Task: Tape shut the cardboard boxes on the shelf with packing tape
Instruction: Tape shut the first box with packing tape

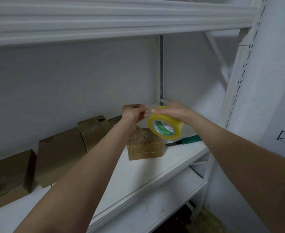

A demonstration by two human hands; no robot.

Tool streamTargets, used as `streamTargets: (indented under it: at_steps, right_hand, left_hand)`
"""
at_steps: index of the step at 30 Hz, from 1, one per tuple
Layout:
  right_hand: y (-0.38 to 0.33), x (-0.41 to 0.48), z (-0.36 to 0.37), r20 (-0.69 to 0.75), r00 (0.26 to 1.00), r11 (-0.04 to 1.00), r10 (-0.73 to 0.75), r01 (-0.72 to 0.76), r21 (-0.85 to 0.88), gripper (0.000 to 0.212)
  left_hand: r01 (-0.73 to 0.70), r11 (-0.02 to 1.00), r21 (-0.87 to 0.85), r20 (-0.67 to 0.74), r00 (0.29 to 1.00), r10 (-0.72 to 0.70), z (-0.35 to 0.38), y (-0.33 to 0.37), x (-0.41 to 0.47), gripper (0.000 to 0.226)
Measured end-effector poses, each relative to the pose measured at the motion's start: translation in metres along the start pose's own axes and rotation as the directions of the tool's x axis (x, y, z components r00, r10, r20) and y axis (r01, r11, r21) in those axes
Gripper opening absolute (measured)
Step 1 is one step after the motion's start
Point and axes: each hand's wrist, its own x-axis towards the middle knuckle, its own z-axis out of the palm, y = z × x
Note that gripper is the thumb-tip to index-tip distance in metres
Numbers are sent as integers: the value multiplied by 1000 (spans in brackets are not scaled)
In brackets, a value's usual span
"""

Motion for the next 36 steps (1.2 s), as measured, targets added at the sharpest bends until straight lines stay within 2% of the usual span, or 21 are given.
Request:
streamTargets:
  at_steps: [3, 5, 8, 11, 16, 20, 27, 29, 32, 36]
  right_hand:
    - [11, -2, -6, 112, 994, 995, 19, -29, 93, 37]
    - [19, -2, -7, 116, 993, 987, 37, -54, 149, 40]
    - [26, -5, -7, 79, 996, 972, 51, -67, 225, 37]
    - [34, -2, -7, -15, 998, 985, 67, -64, 160, 49]
    - [48, 7, -11, -95, 993, 993, 75, -82, -83, 60]
    - [45, 6, -19, 6, 998, 995, 64, -63, -78, 61]
    - [50, 9, -31, 159, 985, 995, 71, -81, 55, 36]
    - [58, 11, -31, 129, 987, 995, 97, -100, 17, 38]
    - [76, 12, -28, 11, 993, 994, 113, -113, -3, 46]
    - [100, 7, -26, -114, 988, 992, 107, -114, -52, 44]
  left_hand:
    - [27, 999, -43, -45, 999, -29, 0, -3, 3, 14]
    - [29, 999, -16, -83, 996, -31, -1, -7, 4, 4]
    - [21, 999, 33, -127, 992, -17, 4, -17, 7, 13]
    - [11, 997, 80, -160, 987, 2, 14, -26, 8, 17]
    - [-5, 995, 95, -173, 985, 21, 20, -28, 12, 13]
    - [13, 994, 107, -205, 979, 9, 15, -31, 11, 9]
    - [21, 999, 37, -265, 964, -10, -3, -32, 12, 22]
    - [30, 999, 32, -252, 968, -21, 3, -42, 9, 23]
    - [31, 999, 18, -237, 971, -26, 17, -53, 10, 17]
    - [18, 1000, -14, -226, 974, -21, 41, -62, 15, 19]
